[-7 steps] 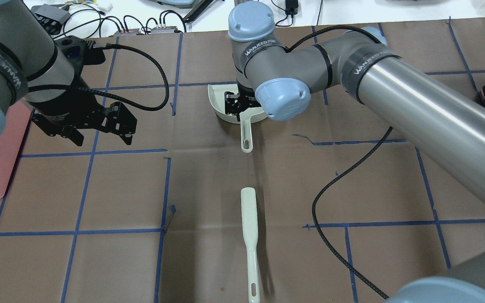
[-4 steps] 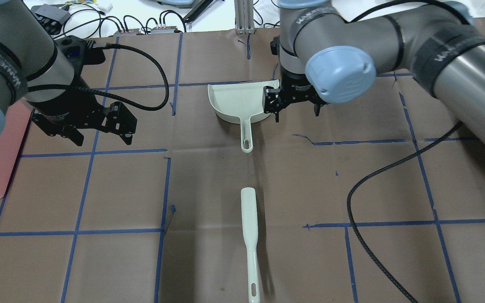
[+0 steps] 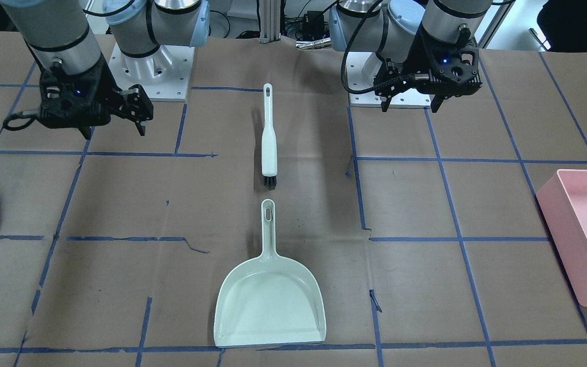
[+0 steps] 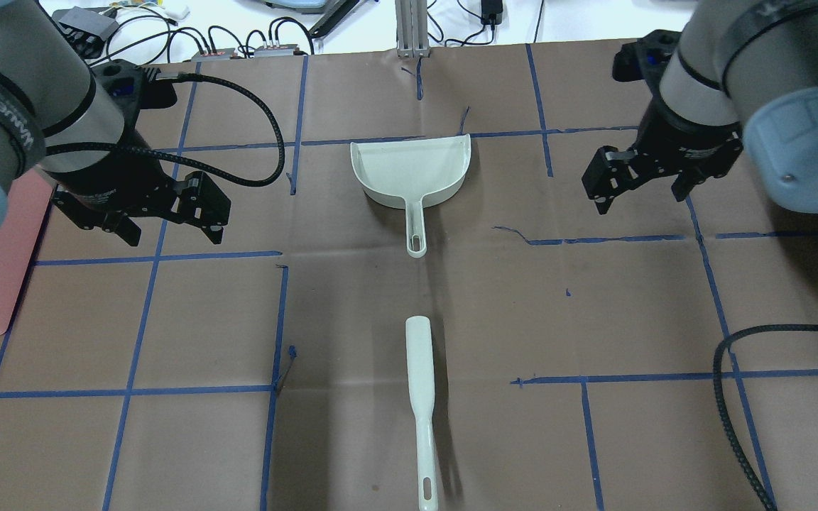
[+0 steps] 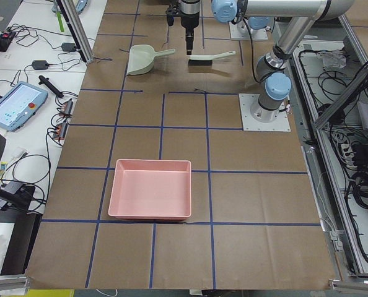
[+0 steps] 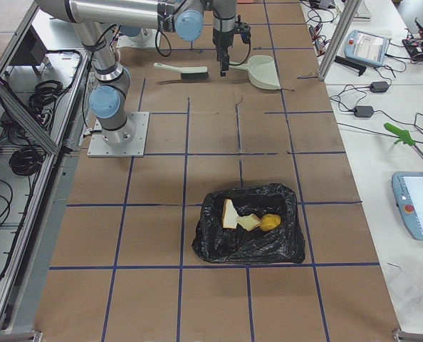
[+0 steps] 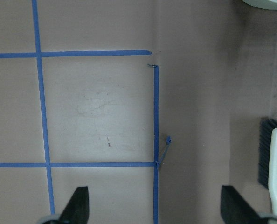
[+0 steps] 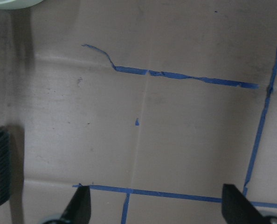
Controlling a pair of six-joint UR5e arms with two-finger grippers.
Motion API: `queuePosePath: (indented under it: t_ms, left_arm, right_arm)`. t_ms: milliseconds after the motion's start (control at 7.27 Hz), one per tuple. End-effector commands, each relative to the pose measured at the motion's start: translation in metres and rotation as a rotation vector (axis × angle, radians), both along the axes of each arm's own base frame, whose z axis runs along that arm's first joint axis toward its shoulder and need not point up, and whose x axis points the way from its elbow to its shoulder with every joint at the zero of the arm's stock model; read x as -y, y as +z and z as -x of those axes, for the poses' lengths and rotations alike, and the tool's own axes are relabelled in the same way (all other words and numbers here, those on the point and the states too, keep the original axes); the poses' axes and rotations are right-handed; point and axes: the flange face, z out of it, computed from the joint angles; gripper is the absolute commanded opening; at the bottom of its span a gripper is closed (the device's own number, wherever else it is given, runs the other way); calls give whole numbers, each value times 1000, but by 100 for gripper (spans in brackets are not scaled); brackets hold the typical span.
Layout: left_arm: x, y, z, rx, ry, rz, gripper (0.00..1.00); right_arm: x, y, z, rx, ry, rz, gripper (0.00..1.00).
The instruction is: Sweep and dump trash in nearest bin
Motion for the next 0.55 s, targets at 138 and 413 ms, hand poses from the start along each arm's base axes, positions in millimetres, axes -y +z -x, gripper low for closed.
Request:
queuePosePath:
  t_ms: [138,413]
  left_arm:
    - [0,0,0,0,0,-1,99]
    - [1,-1,0,0,0,-1,99]
  right_arm:
    - [8,16,8,10,-22,24,100]
    - [18,11,-16,7,-11,15,100]
